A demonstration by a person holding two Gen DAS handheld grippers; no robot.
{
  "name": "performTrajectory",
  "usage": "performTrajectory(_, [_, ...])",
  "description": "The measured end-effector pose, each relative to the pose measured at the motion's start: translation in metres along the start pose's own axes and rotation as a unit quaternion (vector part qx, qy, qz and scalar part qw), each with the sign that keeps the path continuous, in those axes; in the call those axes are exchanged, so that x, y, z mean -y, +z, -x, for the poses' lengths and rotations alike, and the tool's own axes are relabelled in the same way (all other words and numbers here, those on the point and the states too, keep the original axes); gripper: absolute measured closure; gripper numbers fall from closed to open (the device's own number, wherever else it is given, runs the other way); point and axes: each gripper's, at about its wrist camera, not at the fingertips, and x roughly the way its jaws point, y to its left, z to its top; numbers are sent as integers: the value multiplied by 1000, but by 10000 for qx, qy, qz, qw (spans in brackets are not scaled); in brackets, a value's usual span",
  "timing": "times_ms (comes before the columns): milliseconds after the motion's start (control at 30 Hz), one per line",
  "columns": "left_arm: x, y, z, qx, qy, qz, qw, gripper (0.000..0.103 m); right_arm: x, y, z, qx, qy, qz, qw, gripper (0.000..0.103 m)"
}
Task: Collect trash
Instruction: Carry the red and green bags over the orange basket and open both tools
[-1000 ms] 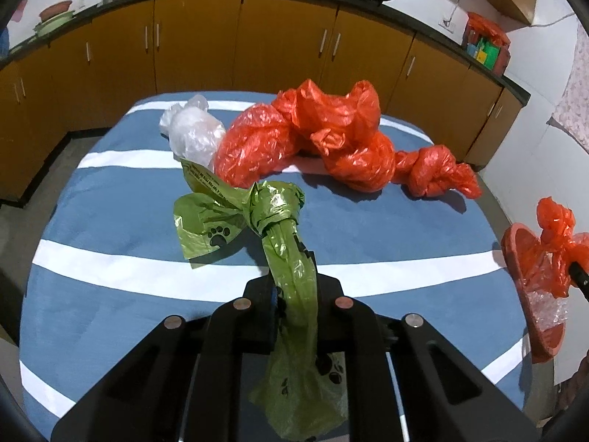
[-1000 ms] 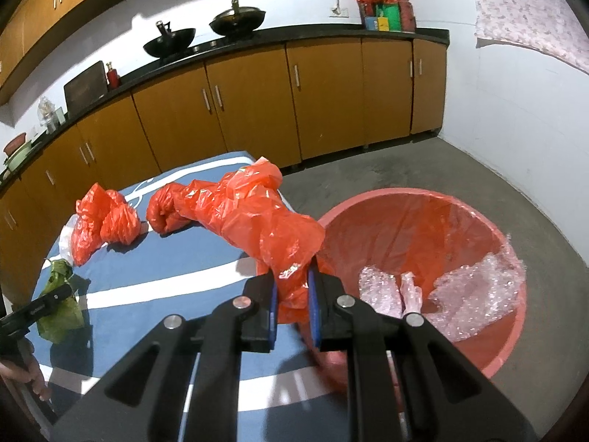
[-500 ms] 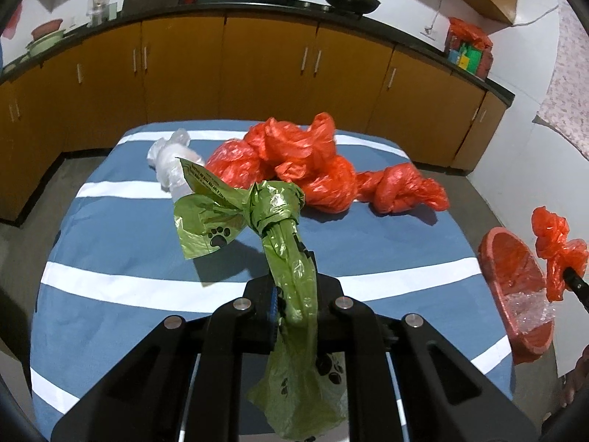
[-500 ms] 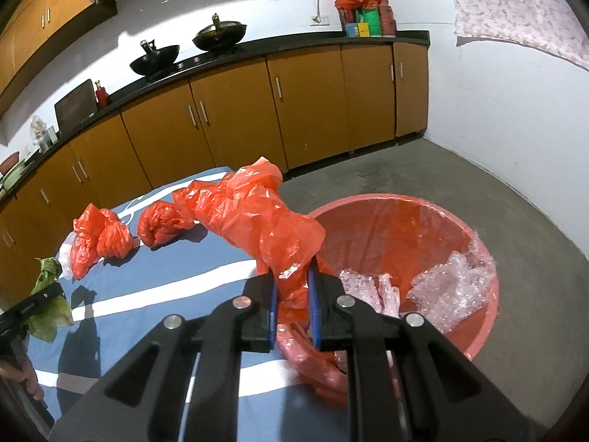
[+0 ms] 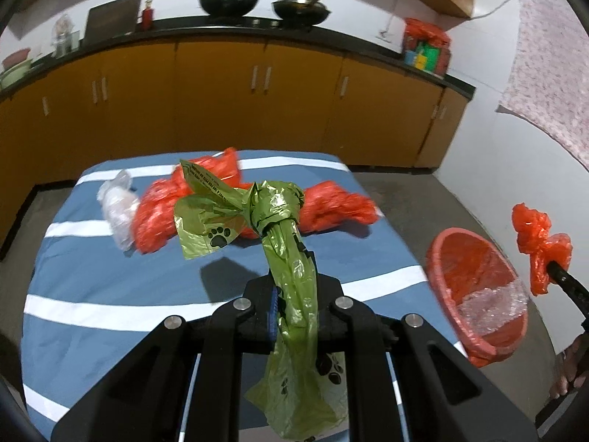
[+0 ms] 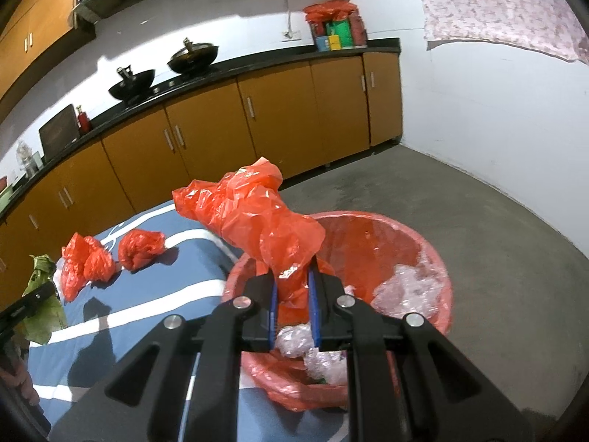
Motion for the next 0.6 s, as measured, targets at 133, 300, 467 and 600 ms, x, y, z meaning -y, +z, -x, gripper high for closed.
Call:
performTrajectory(133, [22, 3, 0, 40, -195, -170, 9997, 90, 15, 2, 2, 24, -125, -119, 9998, 88])
performTrajectory(300, [53, 5, -3, 68, -493, -398, 9980, 90, 30, 3, 4, 62, -260, -234, 9994, 88])
performTrajectory(467, [87, 6, -8, 47, -830, -638, 9945, 90, 48, 5, 7, 117, -393, -374, 9985, 88])
performTrajectory(600, [116, 4, -13, 2, -1094, -855, 9903, 90, 62, 7, 8, 148, -485, -487, 9975, 88])
